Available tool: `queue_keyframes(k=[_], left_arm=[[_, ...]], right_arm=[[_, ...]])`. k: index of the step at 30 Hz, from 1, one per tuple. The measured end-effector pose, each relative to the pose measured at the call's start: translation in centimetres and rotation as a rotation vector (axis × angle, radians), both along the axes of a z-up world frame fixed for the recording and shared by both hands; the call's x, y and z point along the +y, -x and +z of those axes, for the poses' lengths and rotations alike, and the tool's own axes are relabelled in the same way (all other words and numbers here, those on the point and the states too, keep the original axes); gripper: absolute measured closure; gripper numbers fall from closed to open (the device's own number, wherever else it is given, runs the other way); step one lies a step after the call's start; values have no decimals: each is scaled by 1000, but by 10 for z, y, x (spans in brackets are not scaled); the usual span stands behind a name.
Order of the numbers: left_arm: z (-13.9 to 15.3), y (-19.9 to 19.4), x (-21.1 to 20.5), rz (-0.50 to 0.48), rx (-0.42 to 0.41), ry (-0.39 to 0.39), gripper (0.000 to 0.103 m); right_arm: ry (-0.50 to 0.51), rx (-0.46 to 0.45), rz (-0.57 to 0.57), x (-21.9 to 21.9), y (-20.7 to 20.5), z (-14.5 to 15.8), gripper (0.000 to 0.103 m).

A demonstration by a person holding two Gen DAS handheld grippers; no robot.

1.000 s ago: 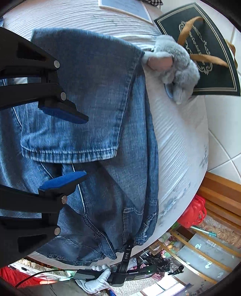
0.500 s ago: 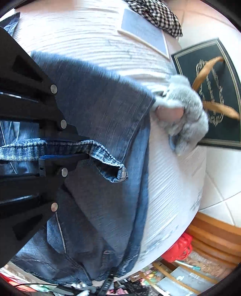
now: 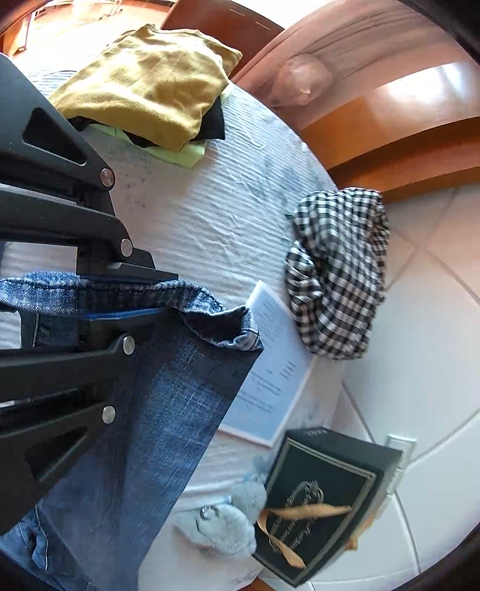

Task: Fold clothes
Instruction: 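Release the jacket cuff and shorts waistband, opening both tools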

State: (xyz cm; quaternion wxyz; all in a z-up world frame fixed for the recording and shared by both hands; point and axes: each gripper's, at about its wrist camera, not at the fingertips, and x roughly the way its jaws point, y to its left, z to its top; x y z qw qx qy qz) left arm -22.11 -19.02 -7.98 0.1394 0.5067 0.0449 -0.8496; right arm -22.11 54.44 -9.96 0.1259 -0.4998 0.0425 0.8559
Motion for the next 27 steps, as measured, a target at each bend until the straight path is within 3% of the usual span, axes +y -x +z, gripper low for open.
queue_keyframes(k=[3,7,14,22,26,27], left_arm=[[-36,7,-20,-6,-94,-52,60],[-49,2,-24,-43,-87,-142,45],[-63,35,-26,-117,-92,-130,42],[-86,63,-26,-138,-142,-85,42],[-90,70,-27,-139,-144,-98,41],[-90,71,-28,-133,-142,-107,39]], right_arm=[[32,-48,-7,-6,7,-17,52],[36,-19,21,-9,6,-10,33],[103,-31,59,6,15,6,21],[188,-117,59,27,31,-10,21],[163,-182,57,22,42,-28,23],[155,-198,60,20,45,-33,28]])
